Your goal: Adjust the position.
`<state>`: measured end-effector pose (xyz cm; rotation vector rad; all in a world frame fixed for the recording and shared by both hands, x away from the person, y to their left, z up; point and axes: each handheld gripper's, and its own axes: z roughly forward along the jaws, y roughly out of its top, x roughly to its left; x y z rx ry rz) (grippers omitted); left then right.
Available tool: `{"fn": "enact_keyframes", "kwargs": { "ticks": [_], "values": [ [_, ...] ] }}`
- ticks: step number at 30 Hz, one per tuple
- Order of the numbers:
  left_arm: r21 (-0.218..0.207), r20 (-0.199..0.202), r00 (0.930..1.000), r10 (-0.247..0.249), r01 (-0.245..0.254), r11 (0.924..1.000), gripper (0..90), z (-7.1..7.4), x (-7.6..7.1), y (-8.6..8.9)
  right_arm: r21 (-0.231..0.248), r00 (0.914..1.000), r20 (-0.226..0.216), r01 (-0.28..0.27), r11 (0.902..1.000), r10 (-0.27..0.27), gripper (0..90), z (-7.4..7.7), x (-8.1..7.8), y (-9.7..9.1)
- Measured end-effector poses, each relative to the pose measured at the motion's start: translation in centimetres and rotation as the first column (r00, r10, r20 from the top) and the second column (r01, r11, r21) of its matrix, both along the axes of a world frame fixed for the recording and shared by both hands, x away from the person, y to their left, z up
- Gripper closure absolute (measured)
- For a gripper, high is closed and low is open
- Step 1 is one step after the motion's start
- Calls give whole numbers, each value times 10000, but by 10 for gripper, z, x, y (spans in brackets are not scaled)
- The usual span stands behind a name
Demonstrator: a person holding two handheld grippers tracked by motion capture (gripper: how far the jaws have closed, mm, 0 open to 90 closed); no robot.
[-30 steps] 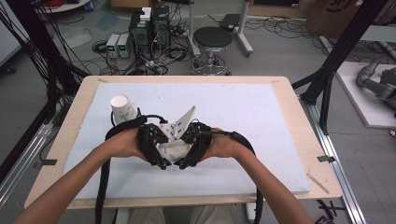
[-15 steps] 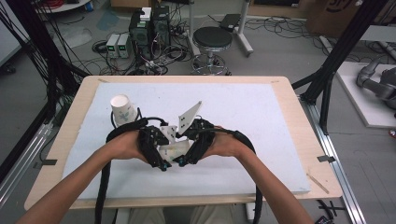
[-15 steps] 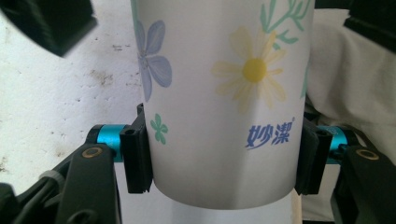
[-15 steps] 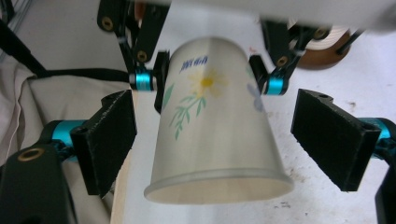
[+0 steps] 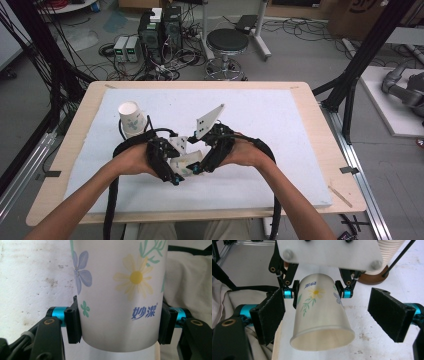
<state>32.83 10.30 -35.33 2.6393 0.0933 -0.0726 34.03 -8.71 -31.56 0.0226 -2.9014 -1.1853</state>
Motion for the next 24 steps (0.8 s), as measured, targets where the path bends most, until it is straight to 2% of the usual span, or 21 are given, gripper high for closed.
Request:
{"fn": "enact_keyframes", "kwargs": {
  "ticks": [4, 6, 12, 16, 20, 22, 23, 24],
  "values": [
    [-373, 9, 10000, 86, -86, 9993, 366, -1, -2, 4, 147, 10000, 6, 31, 9999, -31, 147, 1, 1, -3],
    [-946, -98, 9989, 461, -469, 9944, 367, -2, -3, 9, 231, 10000, 1, 52, 9997, -52, 147, 2, 1, -5],
    [-1795, -25, 9980, 630, -624, 9818, 367, -4, -7, 21, 610, 9995, 84, 306, 9977, -312, 147, 7, 2, -15],
    [-2565, 37, 9954, 962, -921, 9622, 367, -8, -9, 30, 901, 9988, 80, 482, 9948, -491, 147, 11, 3, -22],
    [-3249, -6, 9918, 1277, -1209, 9380, 367, -8, -11, 38, 1079, 9979, 120, 616, 9922, -633, 147, 13, 4, -28],
    [-3656, -42, 9907, 1358, -1279, 9219, 367, -9, -11, 43, 1230, 9977, 106, 657, 9902, -675, 147, 14, 3, -31],
    [-3905, -110, 9889, 1482, -1407, 9098, 367, -10, -12, 45, 1341, 9974, 89, 703, 9885, -721, 147, 14, 4, -32],
    [-3985, -128, 9889, 1477, -1406, 9063, 367, -11, -12, 46, 1386, 9971, 60, 743, 9876, -759, 147, 13, 4, -34]
  ]
}}
